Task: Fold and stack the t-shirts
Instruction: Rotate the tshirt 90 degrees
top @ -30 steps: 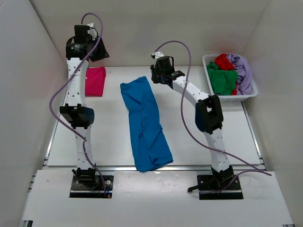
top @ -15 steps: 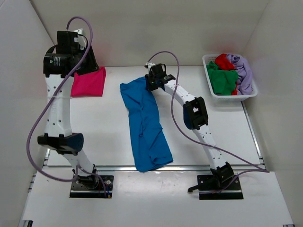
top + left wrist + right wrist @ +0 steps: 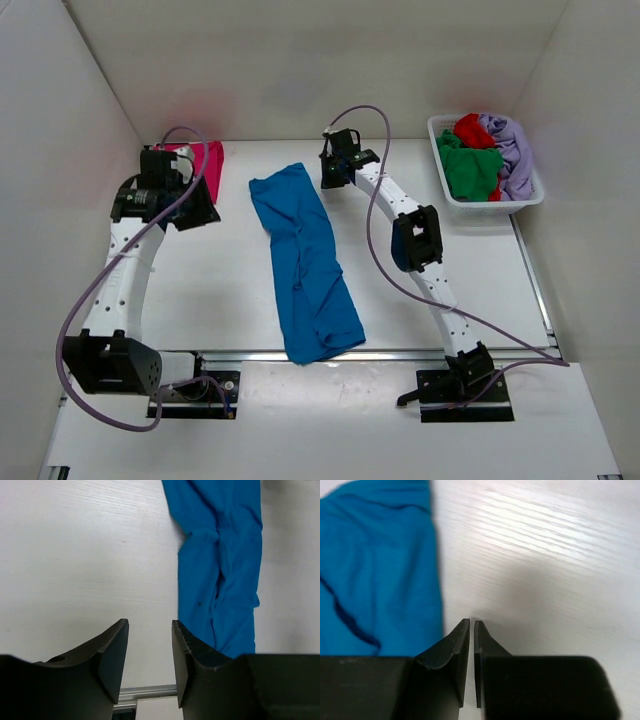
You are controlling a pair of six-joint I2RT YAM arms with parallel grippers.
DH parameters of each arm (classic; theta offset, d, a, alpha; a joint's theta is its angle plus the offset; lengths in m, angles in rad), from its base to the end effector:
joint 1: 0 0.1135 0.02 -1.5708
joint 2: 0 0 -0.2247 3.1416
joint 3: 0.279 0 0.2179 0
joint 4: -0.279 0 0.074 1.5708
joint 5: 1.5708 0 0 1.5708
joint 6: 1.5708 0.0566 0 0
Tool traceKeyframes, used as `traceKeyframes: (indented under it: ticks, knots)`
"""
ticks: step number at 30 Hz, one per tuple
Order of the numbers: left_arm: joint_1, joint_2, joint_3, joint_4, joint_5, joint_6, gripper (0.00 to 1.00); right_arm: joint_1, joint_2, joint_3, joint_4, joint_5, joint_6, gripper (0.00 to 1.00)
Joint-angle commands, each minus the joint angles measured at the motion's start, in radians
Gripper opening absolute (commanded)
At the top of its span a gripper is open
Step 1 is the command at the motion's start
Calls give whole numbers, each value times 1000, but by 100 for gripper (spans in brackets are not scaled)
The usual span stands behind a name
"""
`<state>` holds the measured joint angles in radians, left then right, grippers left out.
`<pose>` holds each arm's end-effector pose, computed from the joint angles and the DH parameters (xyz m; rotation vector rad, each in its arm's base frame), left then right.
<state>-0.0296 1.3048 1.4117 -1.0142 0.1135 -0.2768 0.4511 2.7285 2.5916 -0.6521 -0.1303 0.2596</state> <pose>0.2427 -0.0136 0.3097 -0.2585 2.4764 -0.2706 0.4766 0.2391 0.1422 -0.2945 2.3894 0.4922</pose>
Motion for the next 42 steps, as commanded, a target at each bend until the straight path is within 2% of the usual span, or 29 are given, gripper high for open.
traceKeyframes:
  ticks: [1,6,9,14,19,26,32,39,42]
  knots:
    - [-10,-79,-80,143,100,-18,51,-26,13,65,-78,69,18,6]
    - [-12,-111,-164,164,109,-12,51,-17,36,217,-78,72,-62,4]
    - [-9,-119,-180,169,107,-2,51,-6,7,223,-22,-9,-53,4]
    - [-6,-98,-165,154,106,11,51,-2,20,135,150,-310,58,3]
    - [-7,-90,-172,147,112,19,51,17,80,136,138,-365,87,2]
    - [5,-91,-175,140,112,21,51,-2,168,226,26,-262,159,2]
    - [2,-85,-189,135,118,27,51,-31,157,205,5,-172,222,2]
    - [-7,-88,-194,140,132,21,52,-15,136,226,-93,21,271,2]
    - [-7,-90,-198,132,144,19,51,-35,131,231,-106,26,293,2]
